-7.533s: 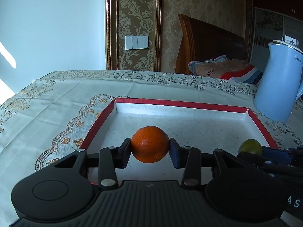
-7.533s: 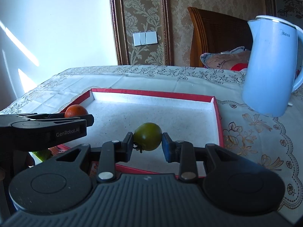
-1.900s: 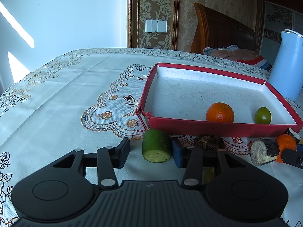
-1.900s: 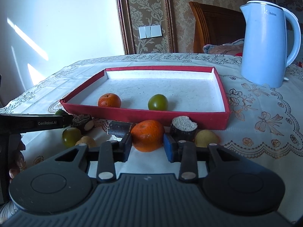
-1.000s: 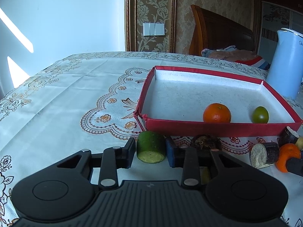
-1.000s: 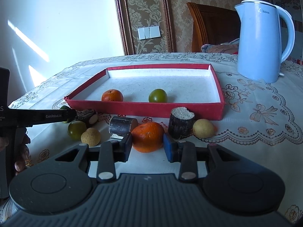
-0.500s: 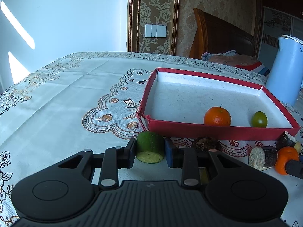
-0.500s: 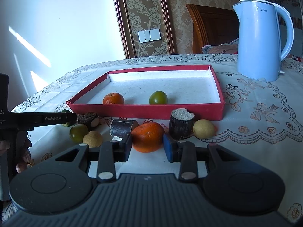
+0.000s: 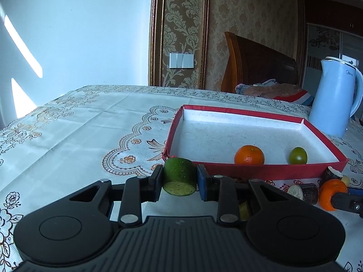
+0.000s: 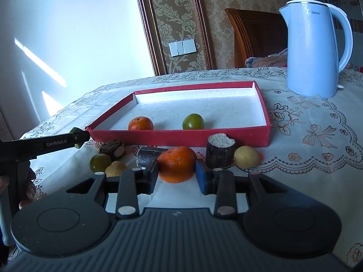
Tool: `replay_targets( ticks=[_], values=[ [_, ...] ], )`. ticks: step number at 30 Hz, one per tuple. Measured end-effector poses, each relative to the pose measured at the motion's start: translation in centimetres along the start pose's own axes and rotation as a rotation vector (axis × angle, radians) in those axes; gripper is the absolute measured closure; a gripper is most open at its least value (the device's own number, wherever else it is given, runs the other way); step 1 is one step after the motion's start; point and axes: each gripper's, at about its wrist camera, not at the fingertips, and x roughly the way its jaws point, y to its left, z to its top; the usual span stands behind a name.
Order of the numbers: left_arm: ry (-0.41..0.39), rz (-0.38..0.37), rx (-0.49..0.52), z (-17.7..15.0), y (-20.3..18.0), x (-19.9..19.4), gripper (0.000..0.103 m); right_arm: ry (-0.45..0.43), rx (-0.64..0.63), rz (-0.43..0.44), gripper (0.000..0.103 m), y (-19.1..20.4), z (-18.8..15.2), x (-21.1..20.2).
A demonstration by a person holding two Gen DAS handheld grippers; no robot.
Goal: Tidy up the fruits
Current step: 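Carry the cucumber slice into the tray while the right tool lifts the tangerine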
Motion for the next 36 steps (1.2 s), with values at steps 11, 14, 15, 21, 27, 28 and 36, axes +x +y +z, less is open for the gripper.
replay_targets(
  ticks=[11,14,15,21,27,28,36],
  values=[
    [-0.010,-0.018,0.004,1.9,-1.5,0.4,0.073,-0.051,-0.044,-0.004,0.069,0.1,3.1,-0.2],
    [-0.027,-0.029,0.016,3.1,-2.5,0.5,0.073,-0.072,-0.056,-0.021,0.069,-0.1,4.2,-0.1],
    [-0.033,-0.028,0.022,3.5,-2.8,0.6,0.073,-0.071,-0.056,-0.022,0.069,-0.4,4.6,0.0],
    [-0.022,-0.010,0.037,4.6,-4.1,2.7,0.073,-0.060,-0.054,-0.076,0.085,-2.2,6.6,1.5],
    [0.045,0.001,0.033,4.2,-4.2,5.3,0.073,-0.020,-0.040,-0.105,0.090,-3.9,7.0,3.7],
    [0.053,0.006,0.033,4.2,-4.2,5.6,0.073,-0.023,-0.033,-0.104,0.090,-4.2,6.9,3.8],
    [0.102,0.018,0.036,3.6,-4.3,7.3,0.073,-0.029,-0.030,-0.101,0.090,-4.6,6.5,4.6]
  ],
)
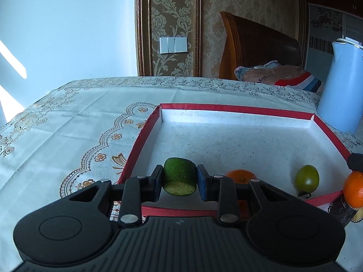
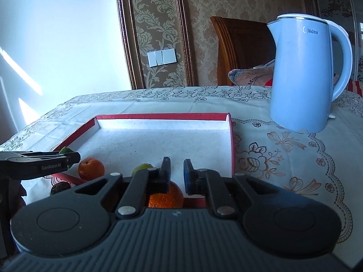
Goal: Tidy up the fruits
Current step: 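Carry the cucumber slice into the tray while the right tool lifts the tangerine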
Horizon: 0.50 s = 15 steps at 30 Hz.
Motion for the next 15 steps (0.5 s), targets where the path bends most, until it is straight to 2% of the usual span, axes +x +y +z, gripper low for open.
replay_targets(
  ticks=[9,15],
  values=[
    [0.009,-0.027,0.001,-0.1,0.1,-0.1,0.073,-0.004,-0.061,-0.039,0.088,0.9,1.2,3.1],
    [0.018,-0.038,-0.003,0.0,0.2,0.2,0.072,0.018,0.013,-0.037,0.088,-0.2,1.8,5.2]
  ],
)
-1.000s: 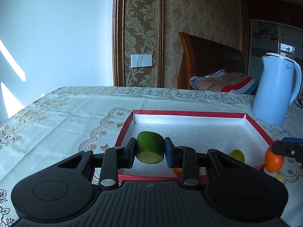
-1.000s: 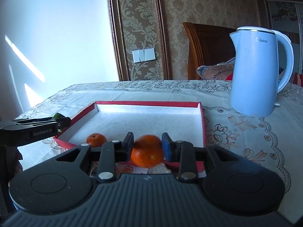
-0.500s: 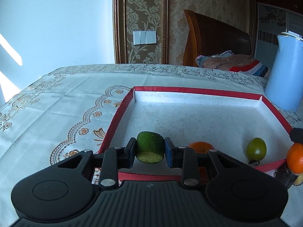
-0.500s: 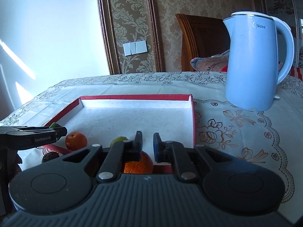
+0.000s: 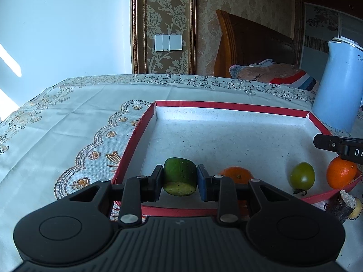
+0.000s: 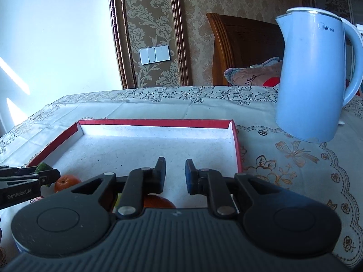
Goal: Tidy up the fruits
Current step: 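Carry the cucumber slice into the tray while the right tool lifts the tangerine, then open the left tool to drop the cucumber while the right tool releases the tangerine in the tray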
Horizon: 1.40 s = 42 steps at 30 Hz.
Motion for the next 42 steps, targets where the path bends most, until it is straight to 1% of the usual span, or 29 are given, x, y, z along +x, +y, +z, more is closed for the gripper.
replay_targets(
  ticks=[3,12,17,20,22,23,24,25,26,27,28,30,35,36,37,39,42],
  values=[
    [0.009,0.016,-0.006,0.1,0.1,0.3,0.072,0.007,0.025,0.013,0.083,-0.4,-0.1,0.5],
    [0.025,0.037,-0.026,0.2,0.5,1.0,0.072,-0.005,0.006,0.031,0.083,0.2,0.0,0.8],
    [0.007,0.049,-0.019,0.1,0.4,0.4,0.072,-0.066,0.037,0.038,0.083,-0.4,0.5,-1.3],
    [-0.016,0.051,-0.005,0.0,0.1,-0.6,0.072,-0.095,0.074,0.039,0.082,-1.0,0.4,-3.1],
    [-0.031,0.043,-0.004,-0.1,0.0,-1.3,0.072,-0.112,0.074,0.046,0.082,-1.0,0.1,-4.6],
    [-0.035,0.032,-0.010,-0.1,0.0,-1.7,0.069,-0.118,0.069,0.045,0.081,-0.9,-0.2,-5.3],
    [-0.036,0.024,-0.018,-0.2,0.0,-2.1,0.054,-0.126,0.061,0.041,0.075,-0.7,-0.5,-6.0],
    [-0.045,0.021,-0.026,-0.3,0.0,-2.5,0.044,-0.134,0.053,0.039,0.069,-0.6,-0.9,-7.0],
    [-0.069,0.019,-0.035,-0.5,0.0,-3.3,0.026,-0.140,0.046,0.041,0.068,-0.5,-1.2,-7.7],
    [-0.093,0.023,-0.038,-0.8,-0.1,-3.9,0.020,-0.146,0.041,0.043,0.067,-0.4,-1.6,-8.4],
    [-0.112,0.029,-0.029,-1.0,-0.3,-4.6,0.020,-0.151,0.040,0.046,0.067,-0.3,-1.9,-9.0],
    [-0.124,0.026,-0.009,-1.4,-0.7,-5.6,0.020,-0.149,0.043,0.060,0.067,-0.2,-2.8,-10.1],
    [-0.130,0.015,0.015,-2.9,-1.4,-7.5,0.020,-0.135,0.038,0.073,0.067,0.4,-5.2,-12.1],
    [-0.134,0.023,0.018,-3.2,-1.5,-7.8,0.020,-0.128,0.045,0.082,0.064,0.5,-5.6,-12.3],
    [-0.136,0.025,0.020,-3.4,-1.6,-8.0,0.020,-0.123,0.050,0.085,0.057,0.5,-6.1,-12.6],
    [-0.132,0.018,0.019,-3.8,-1.6,-8.5,0.020,-0.118,0.052,0.084,0.051,0.7,-6.8,-13.0],
    [-0.129,0.013,0.014,-4.3,-1.5,-9.0,0.020,-0.115,0.050,0.083,0.051,1.0,-7.4,-13.3]
  ],
)
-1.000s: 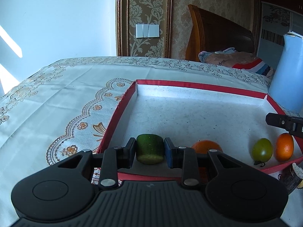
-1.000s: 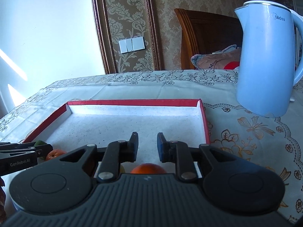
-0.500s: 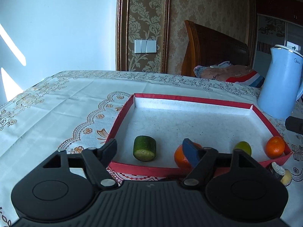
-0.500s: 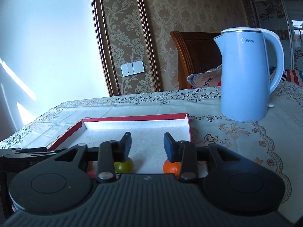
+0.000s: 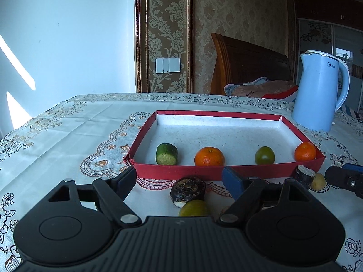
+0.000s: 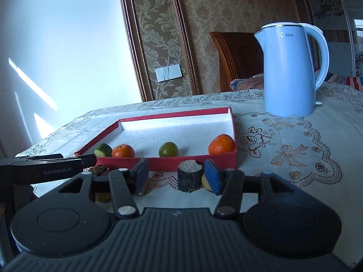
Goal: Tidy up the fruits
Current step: 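Open the left tool to drop the cucumber while the right tool releases the tangerine in the tray, then lower the left tool onto the large dark green citrus and close on it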
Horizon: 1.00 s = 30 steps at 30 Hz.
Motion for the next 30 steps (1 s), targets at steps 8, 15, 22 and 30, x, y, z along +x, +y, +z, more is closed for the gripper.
replay_targets(
  ticks=[8,15,22,30],
  values=[
    [-0.002,-0.007,0.015,-1.6,0.8,-1.6,0.020,0.014,0.002,-0.007,0.051,0.6,-1.2,0.4],
    [-0.014,-0.027,0.036,-2.2,0.9,-2.5,0.020,-0.009,0.034,-0.015,0.031,0.1,-1.4,0.0],
    [-0.053,-0.089,0.139,-2.7,-1.1,-3.5,0.020,0.002,0.041,-0.015,0.031,0.0,-1.3,0.3],
    [0.010,-0.158,0.120,-2.7,-0.9,-2.9,0.020,-0.004,0.055,-0.014,0.025,-0.2,-1.4,0.2]
  ],
)
